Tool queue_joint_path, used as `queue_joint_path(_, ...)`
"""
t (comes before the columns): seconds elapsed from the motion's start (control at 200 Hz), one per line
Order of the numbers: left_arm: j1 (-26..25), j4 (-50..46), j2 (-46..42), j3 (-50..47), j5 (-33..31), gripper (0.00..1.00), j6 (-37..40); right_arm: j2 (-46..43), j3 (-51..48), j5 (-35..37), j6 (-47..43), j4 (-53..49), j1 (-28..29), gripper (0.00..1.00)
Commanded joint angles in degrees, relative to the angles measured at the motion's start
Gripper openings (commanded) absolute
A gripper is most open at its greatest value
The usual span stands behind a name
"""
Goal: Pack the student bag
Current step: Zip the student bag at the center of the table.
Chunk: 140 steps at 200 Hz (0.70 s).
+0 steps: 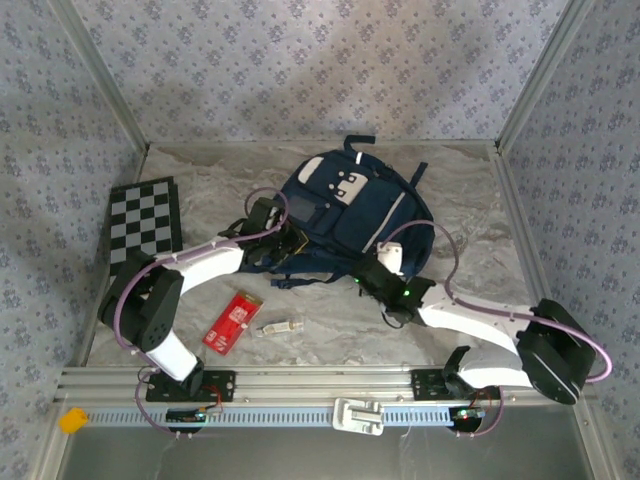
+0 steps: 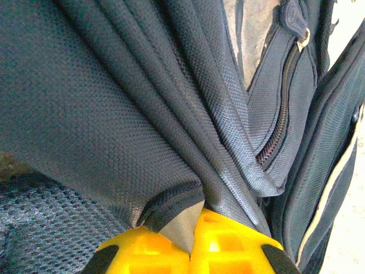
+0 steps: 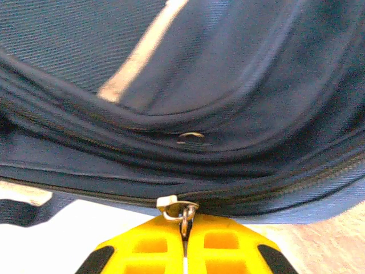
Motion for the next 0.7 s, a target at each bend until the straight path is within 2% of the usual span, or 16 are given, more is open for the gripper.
queue_joint_path(0.0,0.3,1.8,-2.9,-0.1,-0.4,0.00,1.1,-1.4,-1.6,-1.2,-1.5,-0.6,-2.7,0.04)
queue_joint_path(0.145,-0.3,2.9,-2.2,0.3,0.2,0.00,0.4,1.7,-0.9,-8.0,-8.4,6.6,-5.5,0.07)
queue_joint_path(0.225,-0.7,2.1,-2.1,0.9,0.0,0.00,0.8,3.0,0.4,-8.8,-10.1,7.0,-6.3,0.09)
queue_joint_path(0.38,-0.7,2.1,-1.9,1.2,-0.1,0.00,0.9,4.6,0.8,-11.8,-14.0,9.9,-7.6,0.19)
queue_joint_path(0.555,-1.1,2.1,-1.0,2.0,0.3,0.00,0.9,7.4,2.1,-8.6,-15.1,8.0,-8.5,0.20)
queue_joint_path(0.695,-1.0,1.5,-0.8,2.6,0.2,0.00,1.6,7.4,2.5,-6.1,-14.9,6.1,-8.8,0.13)
